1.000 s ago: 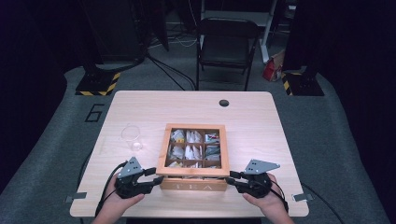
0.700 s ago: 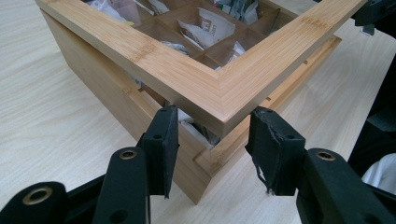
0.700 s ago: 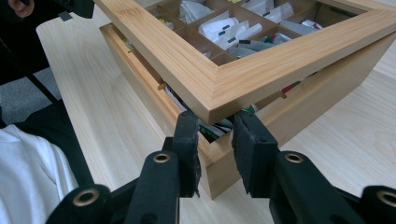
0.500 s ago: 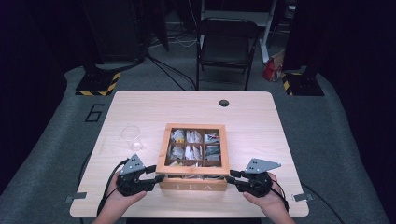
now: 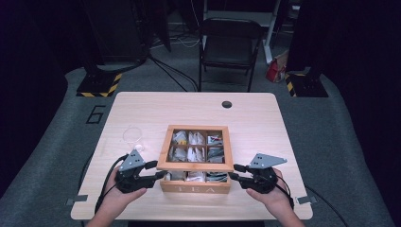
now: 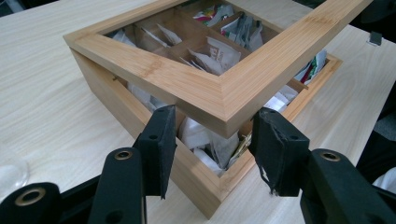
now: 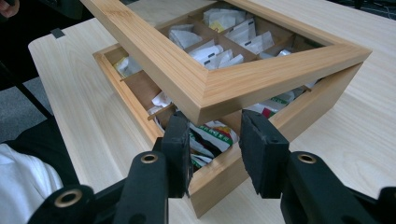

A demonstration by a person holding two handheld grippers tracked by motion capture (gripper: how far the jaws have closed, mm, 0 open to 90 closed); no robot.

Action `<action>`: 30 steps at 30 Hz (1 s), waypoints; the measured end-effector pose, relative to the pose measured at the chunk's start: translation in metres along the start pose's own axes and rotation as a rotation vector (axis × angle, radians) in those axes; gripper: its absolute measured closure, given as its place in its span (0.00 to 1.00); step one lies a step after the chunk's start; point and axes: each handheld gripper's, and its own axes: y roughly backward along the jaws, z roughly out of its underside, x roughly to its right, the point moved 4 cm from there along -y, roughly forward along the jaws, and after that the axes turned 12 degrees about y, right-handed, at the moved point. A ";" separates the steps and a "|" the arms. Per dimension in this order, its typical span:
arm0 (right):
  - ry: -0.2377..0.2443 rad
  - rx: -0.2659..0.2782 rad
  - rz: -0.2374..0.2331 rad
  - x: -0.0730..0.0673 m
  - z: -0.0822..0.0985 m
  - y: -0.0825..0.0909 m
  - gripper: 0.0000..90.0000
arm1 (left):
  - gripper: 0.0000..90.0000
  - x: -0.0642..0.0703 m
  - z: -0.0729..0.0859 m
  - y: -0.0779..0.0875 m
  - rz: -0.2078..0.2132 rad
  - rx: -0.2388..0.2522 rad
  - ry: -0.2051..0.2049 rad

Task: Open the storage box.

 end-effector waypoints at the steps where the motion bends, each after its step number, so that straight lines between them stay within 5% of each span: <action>1: -0.002 0.005 0.000 0.001 -0.003 0.002 0.70 | 0.56 0.000 -0.003 0.001 0.004 0.006 0.002; 22: 0.040 0.052 0.021 0.023 -0.046 0.015 0.62 | 0.56 -0.004 -0.047 0.016 0.026 0.059 0.016; 26: 0.086 0.012 0.009 0.023 -0.051 0.012 0.56 | 0.64 -0.005 -0.062 0.029 0.110 0.171 0.089; 28: 0.143 -0.002 0.035 0.020 -0.051 0.010 0.56 | 0.64 -0.007 -0.070 0.034 0.074 0.209 0.079; 30: 0.138 0.030 0.068 0.020 -0.052 0.010 0.57 | 0.62 -0.010 -0.075 0.037 0.065 0.213 0.080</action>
